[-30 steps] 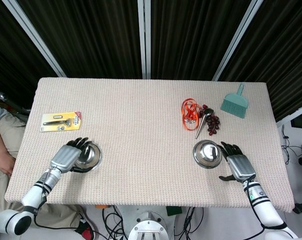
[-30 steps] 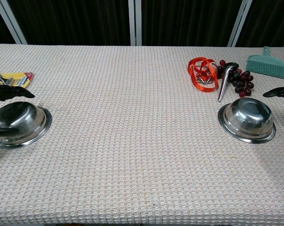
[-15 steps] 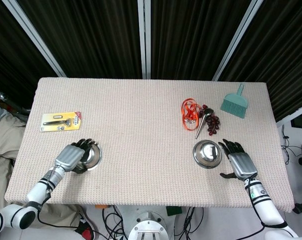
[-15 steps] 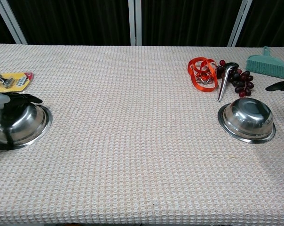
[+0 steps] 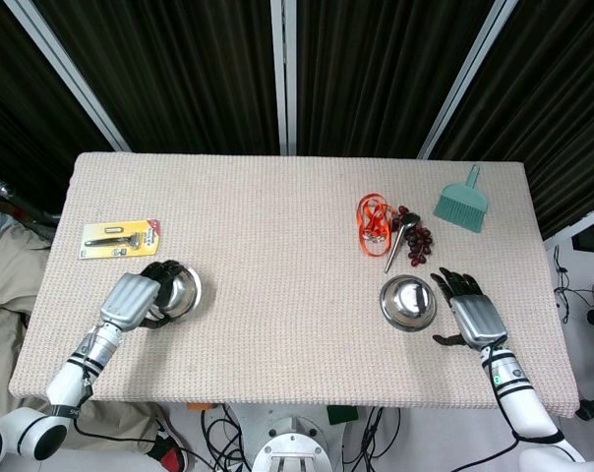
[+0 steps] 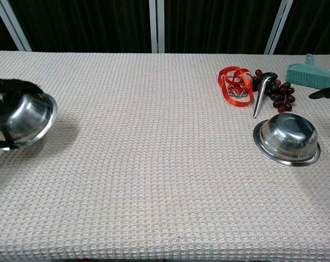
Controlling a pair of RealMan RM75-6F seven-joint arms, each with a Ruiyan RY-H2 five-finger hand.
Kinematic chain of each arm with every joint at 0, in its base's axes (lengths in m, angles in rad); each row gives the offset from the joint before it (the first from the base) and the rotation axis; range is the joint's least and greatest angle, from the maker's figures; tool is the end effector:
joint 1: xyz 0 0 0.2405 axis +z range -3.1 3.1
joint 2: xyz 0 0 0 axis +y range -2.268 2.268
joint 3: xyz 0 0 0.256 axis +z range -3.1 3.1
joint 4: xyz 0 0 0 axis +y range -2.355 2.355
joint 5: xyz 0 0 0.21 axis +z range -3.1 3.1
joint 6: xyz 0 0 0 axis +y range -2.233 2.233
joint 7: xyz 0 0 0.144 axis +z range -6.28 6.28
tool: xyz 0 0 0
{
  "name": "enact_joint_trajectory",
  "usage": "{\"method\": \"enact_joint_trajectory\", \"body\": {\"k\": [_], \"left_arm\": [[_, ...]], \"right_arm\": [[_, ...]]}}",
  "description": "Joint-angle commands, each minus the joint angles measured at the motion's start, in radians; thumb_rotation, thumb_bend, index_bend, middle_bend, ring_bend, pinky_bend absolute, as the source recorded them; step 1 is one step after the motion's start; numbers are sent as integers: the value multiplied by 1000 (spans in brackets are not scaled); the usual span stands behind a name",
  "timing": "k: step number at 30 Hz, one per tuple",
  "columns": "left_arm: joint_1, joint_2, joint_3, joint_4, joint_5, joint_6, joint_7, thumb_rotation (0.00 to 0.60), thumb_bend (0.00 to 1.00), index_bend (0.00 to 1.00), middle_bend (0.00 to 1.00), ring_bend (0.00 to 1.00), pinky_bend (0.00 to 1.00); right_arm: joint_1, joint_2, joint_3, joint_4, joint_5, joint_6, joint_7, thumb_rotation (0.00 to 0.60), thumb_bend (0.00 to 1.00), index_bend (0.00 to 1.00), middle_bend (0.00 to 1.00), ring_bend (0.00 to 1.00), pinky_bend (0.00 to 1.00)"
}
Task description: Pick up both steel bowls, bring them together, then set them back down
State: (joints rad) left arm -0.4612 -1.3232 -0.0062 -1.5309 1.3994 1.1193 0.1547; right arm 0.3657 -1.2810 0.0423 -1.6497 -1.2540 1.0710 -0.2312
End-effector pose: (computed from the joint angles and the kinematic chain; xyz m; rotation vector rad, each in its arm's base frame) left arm -0.2528 0.2701 0.0486 -1.8215 -0.9309 -0.8281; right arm -0.2710 -0.2450 0.0542 1.6931 -1.1184 0.7170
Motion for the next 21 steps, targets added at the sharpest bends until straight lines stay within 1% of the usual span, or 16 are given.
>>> {"method": "enact_joint_trajectory", "body": {"k": [1,5,8,11,14,16,18,21], "left_arm": [[67,11,-54,-20,45,170,-168,600,307,560,480,399,641],[117,-23,-100,22,61,300,-363,600,307,573,491,411,644],[134,-32,-111,45,64,331,-460,600,307,576,493,413,647],[145,-35,-115,60,69,344,-519,600,306,577,493,413,647],[150,-37,-117,72,75,349,-550,600,307,577,493,414,647],[153,-39,-119,76,76,353,-566,600,307,580,496,414,645],[154,-41,-121,78,79,353,-585,600,306,585,498,414,643],[155,-43,-124,84,83,354,-604,600,307,585,498,413,642]], "right_arm": [[26,-10,20,3,11,-26,-8,600,176,0,0,0,10],[77,-22,45,11,47,-99,-5,600,176,0,0,0,19],[119,-29,55,27,80,-169,-9,600,176,0,0,0,51],[150,-35,57,41,100,-214,-17,600,176,0,21,0,87],[172,-43,59,49,116,-237,-26,600,179,8,103,16,146],[182,-45,57,49,122,-243,-35,600,187,74,169,85,218],[188,-48,53,47,130,-242,-46,600,203,233,262,201,330],[190,-52,47,47,143,-231,-62,600,245,456,381,325,462]]}}
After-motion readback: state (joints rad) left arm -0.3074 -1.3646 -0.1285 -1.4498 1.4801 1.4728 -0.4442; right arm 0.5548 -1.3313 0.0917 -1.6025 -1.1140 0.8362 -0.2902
